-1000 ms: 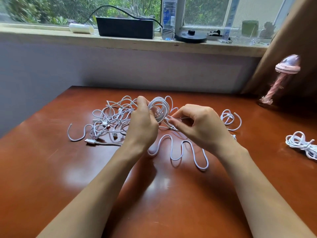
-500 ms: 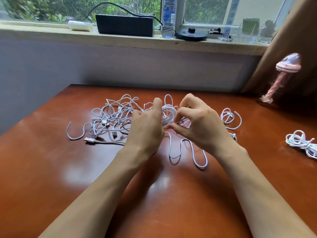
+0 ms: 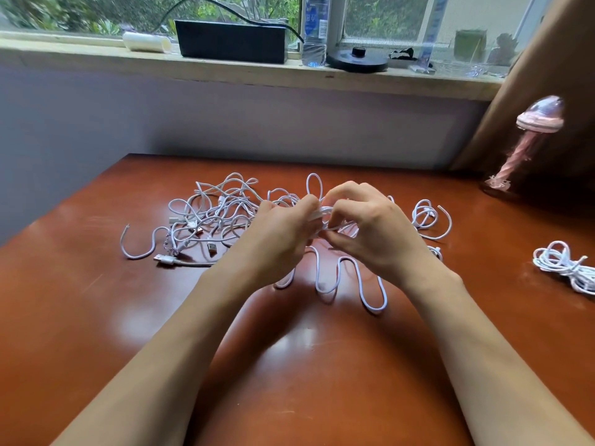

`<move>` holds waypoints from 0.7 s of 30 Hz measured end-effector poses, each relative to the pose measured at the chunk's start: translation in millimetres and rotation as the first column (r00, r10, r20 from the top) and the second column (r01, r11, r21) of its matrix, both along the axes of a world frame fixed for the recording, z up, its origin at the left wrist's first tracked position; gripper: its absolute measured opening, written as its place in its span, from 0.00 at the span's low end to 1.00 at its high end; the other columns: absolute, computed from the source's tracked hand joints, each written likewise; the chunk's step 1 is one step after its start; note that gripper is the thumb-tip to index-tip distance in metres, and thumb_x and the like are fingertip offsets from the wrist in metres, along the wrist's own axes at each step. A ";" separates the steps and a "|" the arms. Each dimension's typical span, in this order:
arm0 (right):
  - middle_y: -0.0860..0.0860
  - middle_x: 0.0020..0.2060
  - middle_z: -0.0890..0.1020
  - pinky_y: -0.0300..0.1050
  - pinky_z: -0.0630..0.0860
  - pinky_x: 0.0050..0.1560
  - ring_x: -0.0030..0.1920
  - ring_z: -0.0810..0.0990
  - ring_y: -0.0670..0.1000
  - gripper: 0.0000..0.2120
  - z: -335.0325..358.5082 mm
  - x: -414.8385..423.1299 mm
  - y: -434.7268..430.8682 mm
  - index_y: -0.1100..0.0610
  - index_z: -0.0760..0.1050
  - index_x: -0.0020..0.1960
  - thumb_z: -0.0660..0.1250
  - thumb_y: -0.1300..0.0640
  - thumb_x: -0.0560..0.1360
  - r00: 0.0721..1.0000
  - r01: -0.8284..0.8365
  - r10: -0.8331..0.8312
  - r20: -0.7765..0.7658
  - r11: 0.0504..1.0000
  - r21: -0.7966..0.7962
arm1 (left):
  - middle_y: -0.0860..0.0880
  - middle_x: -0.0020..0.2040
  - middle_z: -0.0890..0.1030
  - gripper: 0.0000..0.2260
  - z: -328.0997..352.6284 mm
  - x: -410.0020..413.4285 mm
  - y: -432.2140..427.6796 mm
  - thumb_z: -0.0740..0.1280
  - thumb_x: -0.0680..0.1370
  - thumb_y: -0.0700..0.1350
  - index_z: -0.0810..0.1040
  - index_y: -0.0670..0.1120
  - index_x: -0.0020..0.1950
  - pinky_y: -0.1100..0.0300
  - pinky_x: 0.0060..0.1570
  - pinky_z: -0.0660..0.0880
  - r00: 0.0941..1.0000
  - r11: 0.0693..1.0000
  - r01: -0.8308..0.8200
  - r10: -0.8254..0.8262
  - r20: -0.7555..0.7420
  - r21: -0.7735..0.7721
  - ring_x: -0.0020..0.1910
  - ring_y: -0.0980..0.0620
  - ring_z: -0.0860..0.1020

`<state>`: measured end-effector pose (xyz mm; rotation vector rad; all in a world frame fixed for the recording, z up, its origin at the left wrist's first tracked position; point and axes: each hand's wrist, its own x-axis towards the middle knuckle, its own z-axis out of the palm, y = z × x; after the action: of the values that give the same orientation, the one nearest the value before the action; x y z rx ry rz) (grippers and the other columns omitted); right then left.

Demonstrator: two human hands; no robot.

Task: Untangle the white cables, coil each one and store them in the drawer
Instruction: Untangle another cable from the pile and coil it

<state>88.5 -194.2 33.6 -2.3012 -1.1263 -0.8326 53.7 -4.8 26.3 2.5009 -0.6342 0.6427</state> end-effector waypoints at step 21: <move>0.52 0.40 0.81 0.48 0.76 0.42 0.39 0.79 0.53 0.11 5.1 0.0 -3.7 0.59 0.77 0.38 0.77 0.57 0.72 0.984 -0.001 0.044 -0.173 0.971 0.241 | 0.54 0.34 0.79 0.13 3.8 -1.2 -1.6 0.63 0.82 0.54 0.73 0.45 0.55 0.54 0.39 0.64 0.996 0.954 0.065 -0.043 0.083 -0.292 0.30 0.46 0.73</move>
<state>88.5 -197.9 38.7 -2.1109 -0.9187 -0.6972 52.6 -6.4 30.1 2.1842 -0.5844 0.7553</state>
